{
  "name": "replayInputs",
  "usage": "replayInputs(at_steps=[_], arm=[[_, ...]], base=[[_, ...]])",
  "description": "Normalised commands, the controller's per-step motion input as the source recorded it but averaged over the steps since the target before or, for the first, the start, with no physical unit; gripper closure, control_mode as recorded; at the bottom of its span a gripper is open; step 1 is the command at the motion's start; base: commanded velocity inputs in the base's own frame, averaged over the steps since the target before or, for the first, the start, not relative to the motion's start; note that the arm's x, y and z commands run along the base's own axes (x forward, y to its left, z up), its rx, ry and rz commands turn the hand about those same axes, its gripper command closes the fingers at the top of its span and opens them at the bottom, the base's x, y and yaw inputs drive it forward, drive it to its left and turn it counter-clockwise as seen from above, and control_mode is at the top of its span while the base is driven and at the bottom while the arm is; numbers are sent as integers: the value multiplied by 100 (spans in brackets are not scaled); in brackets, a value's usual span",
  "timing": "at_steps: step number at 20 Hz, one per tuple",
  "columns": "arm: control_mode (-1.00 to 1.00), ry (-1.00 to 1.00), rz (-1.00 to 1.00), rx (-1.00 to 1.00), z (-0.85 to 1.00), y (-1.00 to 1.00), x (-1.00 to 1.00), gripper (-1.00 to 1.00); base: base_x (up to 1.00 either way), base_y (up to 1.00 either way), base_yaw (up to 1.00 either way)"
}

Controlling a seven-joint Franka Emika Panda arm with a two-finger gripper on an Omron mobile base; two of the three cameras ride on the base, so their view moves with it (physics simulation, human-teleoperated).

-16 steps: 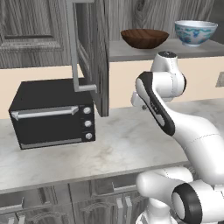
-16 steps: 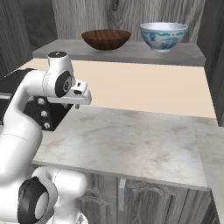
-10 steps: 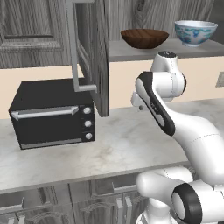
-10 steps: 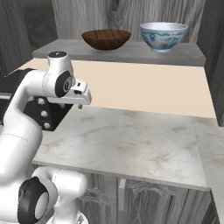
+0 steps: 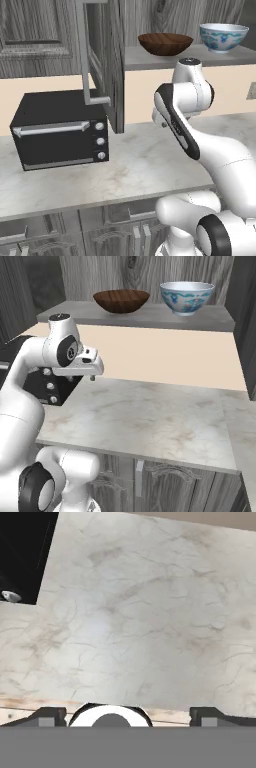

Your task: Pick up the bowls from the cabinet and place each bowl in front of a stool on the dining counter.

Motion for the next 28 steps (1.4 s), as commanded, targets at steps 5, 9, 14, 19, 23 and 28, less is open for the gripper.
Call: replayInputs(at_steps=[5,9,14,19,23,28], arm=[[-100,-13,0,-29,40,-6,-37,-100],[-100,-28,18,-5,66,-17,-8,-100],[-100,-16,44,1,68,-61,-4,-100],[-100,-11,24,-16,57,-25,-25,-100],[-100,-1,16,-25,56,10,-4,-100],[-100,-1,16,-30,54,11,1,-100]], base=[[0,0,0],[0,0,0],[0,0,0],[0,0,0],[0,0,0],[0,0,0]])
